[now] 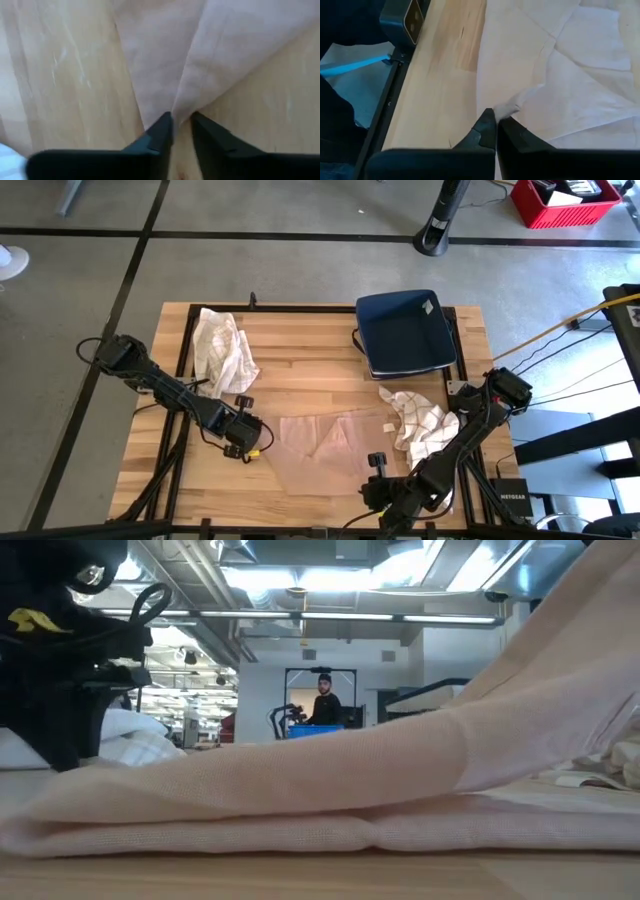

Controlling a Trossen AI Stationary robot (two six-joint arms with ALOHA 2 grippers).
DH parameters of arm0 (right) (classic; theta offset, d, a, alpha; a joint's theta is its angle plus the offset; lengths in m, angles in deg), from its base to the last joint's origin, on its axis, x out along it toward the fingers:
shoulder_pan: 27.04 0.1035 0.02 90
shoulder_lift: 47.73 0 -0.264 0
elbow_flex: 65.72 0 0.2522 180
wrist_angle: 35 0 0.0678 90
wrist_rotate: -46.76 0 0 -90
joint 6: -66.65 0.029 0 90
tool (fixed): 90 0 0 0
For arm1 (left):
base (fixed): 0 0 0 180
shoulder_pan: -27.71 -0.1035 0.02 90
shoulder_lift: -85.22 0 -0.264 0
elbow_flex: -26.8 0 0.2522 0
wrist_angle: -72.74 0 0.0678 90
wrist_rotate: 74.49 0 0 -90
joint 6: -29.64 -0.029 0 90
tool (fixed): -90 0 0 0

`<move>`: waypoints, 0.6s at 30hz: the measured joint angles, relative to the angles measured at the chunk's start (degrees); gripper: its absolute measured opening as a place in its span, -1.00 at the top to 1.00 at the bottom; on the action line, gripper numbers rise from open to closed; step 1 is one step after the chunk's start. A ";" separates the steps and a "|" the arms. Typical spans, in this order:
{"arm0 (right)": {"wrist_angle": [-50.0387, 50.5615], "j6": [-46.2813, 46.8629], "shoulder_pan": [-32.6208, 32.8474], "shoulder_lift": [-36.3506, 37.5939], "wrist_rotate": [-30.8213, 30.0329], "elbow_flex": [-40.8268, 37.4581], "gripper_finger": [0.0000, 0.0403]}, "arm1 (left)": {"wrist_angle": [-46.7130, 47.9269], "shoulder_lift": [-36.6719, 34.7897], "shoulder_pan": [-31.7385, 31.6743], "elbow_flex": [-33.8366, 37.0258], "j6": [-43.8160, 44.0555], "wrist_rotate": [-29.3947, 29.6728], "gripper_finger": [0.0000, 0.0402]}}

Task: Fold towel
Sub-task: Fold the pink towel

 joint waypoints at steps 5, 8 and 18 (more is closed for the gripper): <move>0.19 -0.04 0.02 1.28 -0.84 0.00 1.00 | 6.63 -0.54 0.83 -5.21 4.26 0.28 0.95; 0.17 -0.21 0.04 4.46 -1.95 0.02 1.00 | 15.01 -2.57 2.40 -10.99 9.03 0.51 0.99; 2.61 -13.40 -0.13 23.49 -22.24 0.04 1.00 | 37.02 -12.43 7.50 -35.48 17.62 19.07 0.98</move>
